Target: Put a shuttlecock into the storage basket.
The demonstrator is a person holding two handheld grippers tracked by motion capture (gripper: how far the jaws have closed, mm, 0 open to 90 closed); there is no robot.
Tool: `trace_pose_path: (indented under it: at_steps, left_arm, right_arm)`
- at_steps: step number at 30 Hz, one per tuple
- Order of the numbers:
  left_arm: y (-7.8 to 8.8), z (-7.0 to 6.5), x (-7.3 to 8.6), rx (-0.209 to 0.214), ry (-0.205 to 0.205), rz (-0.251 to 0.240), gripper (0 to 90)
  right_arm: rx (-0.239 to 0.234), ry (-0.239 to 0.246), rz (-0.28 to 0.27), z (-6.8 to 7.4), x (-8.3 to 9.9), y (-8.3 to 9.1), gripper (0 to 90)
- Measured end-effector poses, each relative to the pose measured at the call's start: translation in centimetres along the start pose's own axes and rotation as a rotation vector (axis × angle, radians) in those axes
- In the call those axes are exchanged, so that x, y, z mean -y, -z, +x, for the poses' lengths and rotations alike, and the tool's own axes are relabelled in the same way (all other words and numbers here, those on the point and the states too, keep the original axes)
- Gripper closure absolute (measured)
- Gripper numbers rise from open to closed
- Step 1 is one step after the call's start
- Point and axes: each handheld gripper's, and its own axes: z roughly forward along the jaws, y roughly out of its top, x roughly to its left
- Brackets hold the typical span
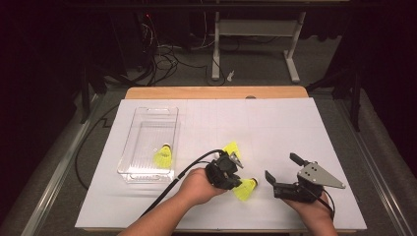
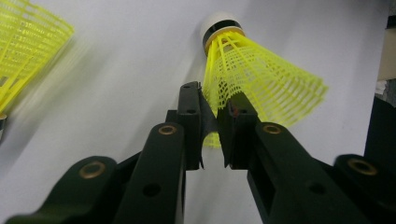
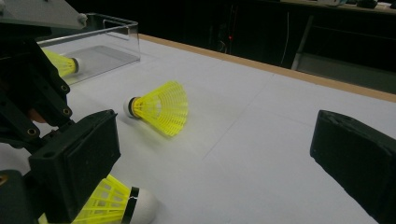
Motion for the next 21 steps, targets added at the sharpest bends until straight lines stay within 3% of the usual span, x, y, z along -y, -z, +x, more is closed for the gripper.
trace_pose_path:
  at_steps: [8, 21]
  left_arm:
    - [-0.11, 0.02, -0.03, -0.004, -0.005, 0.006, 87.7]
    - [0.1, -0.39, -0.08, -0.014, -0.033, -0.007, 89.9]
  right_arm:
    - [0.001, 0.001, -0.001, 0.0, -0.02, 0.02, 2.0]
    - [0.002, -0.001, -0.001, 0.0, -0.01, 0.06, 2.0]
